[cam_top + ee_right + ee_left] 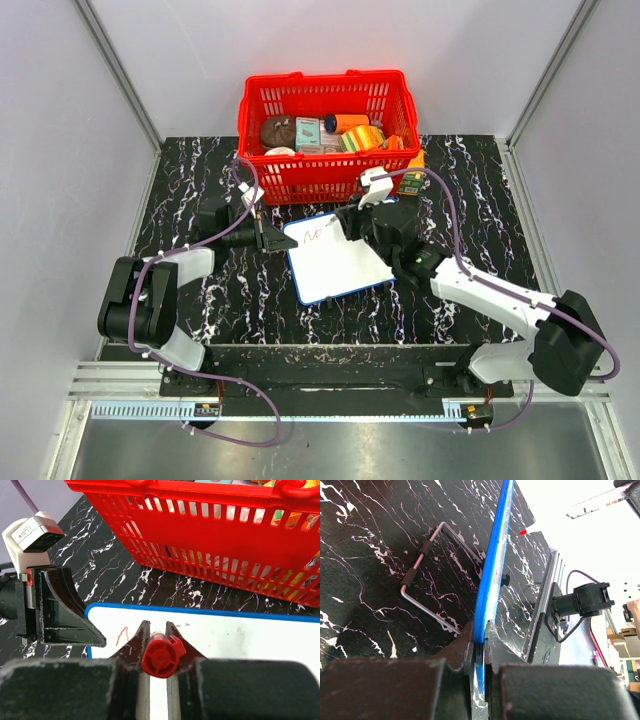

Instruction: Write a sentence on the whiteboard

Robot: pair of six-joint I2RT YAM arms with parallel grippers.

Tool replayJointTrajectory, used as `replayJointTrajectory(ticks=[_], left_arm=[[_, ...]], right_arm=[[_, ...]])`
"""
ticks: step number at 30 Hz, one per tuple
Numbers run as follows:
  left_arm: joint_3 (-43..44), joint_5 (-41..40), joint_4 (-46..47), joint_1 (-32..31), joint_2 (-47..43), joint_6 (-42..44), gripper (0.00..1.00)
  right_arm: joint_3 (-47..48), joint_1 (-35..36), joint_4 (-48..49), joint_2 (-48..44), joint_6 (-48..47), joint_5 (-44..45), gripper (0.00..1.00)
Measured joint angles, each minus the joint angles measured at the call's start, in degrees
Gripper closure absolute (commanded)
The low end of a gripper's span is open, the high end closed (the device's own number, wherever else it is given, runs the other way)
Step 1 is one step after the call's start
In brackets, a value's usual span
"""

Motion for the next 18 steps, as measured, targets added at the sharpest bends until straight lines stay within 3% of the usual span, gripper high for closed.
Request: replayJointTrajectory(ticks=[18], left_arm=[[0.00, -0.04, -0.04, 0.02, 0.00, 0.00, 1.00]], right_arm=[[1.07, 0.00, 0.02, 3.45, 0.02, -0.02, 1.00]])
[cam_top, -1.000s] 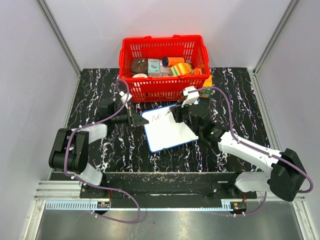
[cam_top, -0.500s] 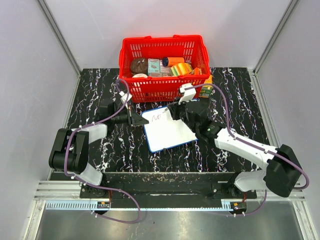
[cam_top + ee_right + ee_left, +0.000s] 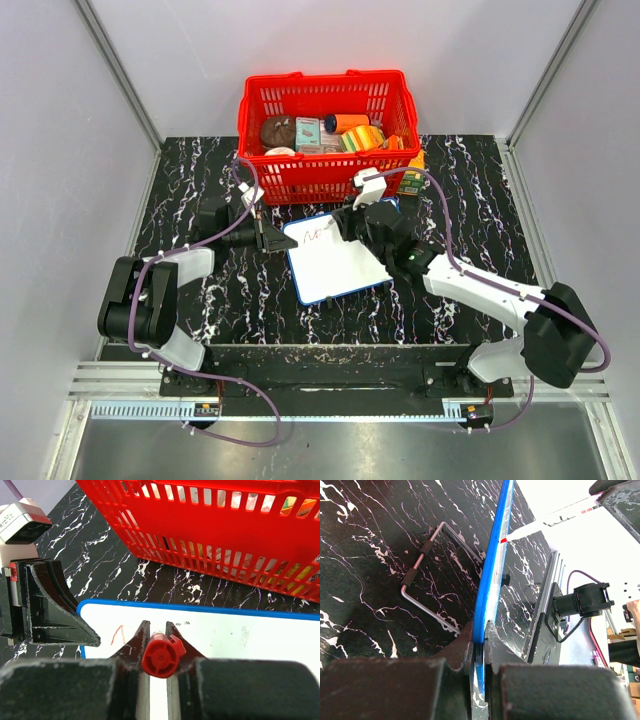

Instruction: Write a sentence on the whiteboard

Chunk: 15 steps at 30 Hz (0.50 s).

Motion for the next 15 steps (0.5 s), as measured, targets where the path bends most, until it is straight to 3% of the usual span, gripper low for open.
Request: replayJointTrajectory(ticks=[15], left_arm=[[0.00, -0.02, -0.02, 0.00, 0.00, 0.00, 1.00]], right_arm=[[-1.25, 0.00, -0.02, -0.68, 0.59, -0.46, 1.00]])
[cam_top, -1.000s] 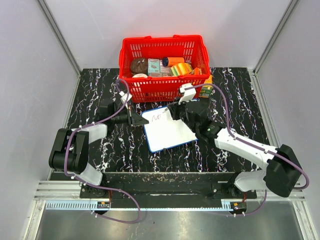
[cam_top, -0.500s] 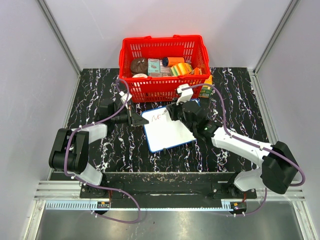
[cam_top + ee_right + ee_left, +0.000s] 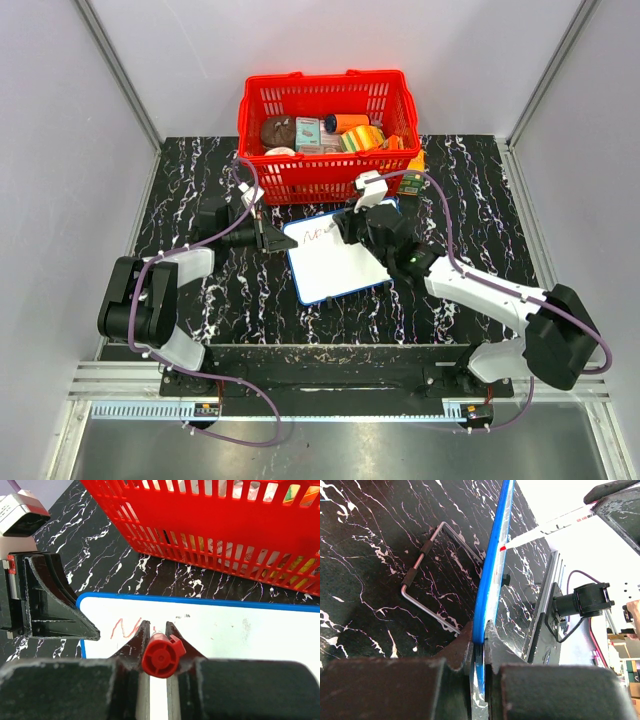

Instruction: Write a sentence on the whiteboard

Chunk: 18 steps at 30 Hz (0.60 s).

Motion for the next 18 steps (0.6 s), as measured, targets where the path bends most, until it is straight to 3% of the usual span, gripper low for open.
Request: replayJointTrajectory(ticks=[18], left_arm=[[0.00, 0.00, 0.00, 0.00, 0.00, 0.00, 1.00]], right_arm=[[-1.16, 0.00, -0.46, -0.70, 0.61, -0.72, 1.00]])
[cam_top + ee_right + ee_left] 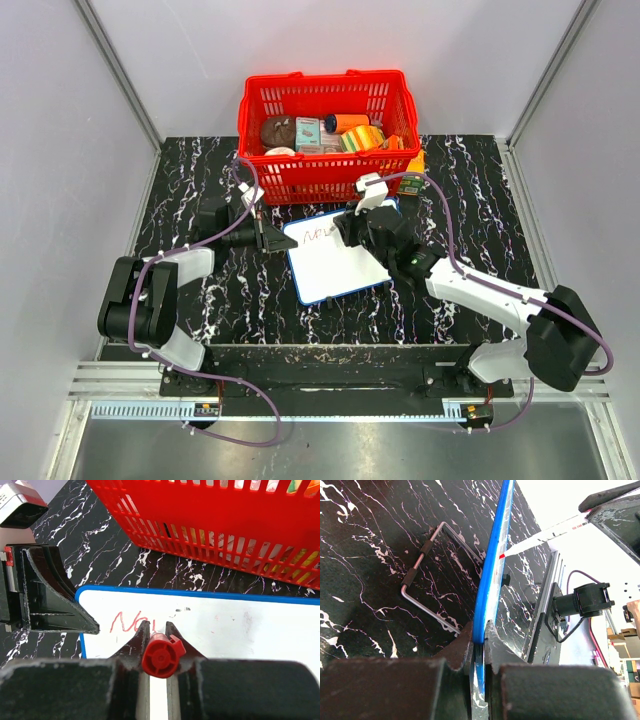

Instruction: Write a sentence on the whiteboard

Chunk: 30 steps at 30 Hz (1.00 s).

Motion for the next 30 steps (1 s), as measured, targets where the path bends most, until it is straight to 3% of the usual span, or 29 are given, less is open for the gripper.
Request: replayJointTrajectory(ticks=[30], left_arm=[[0.00, 0.02, 0.00, -0.02, 0.00, 0.02, 1.00]], right_arm=[[2.62, -1.22, -1.33, 0.50, -2.71, 1.51, 1.00]])
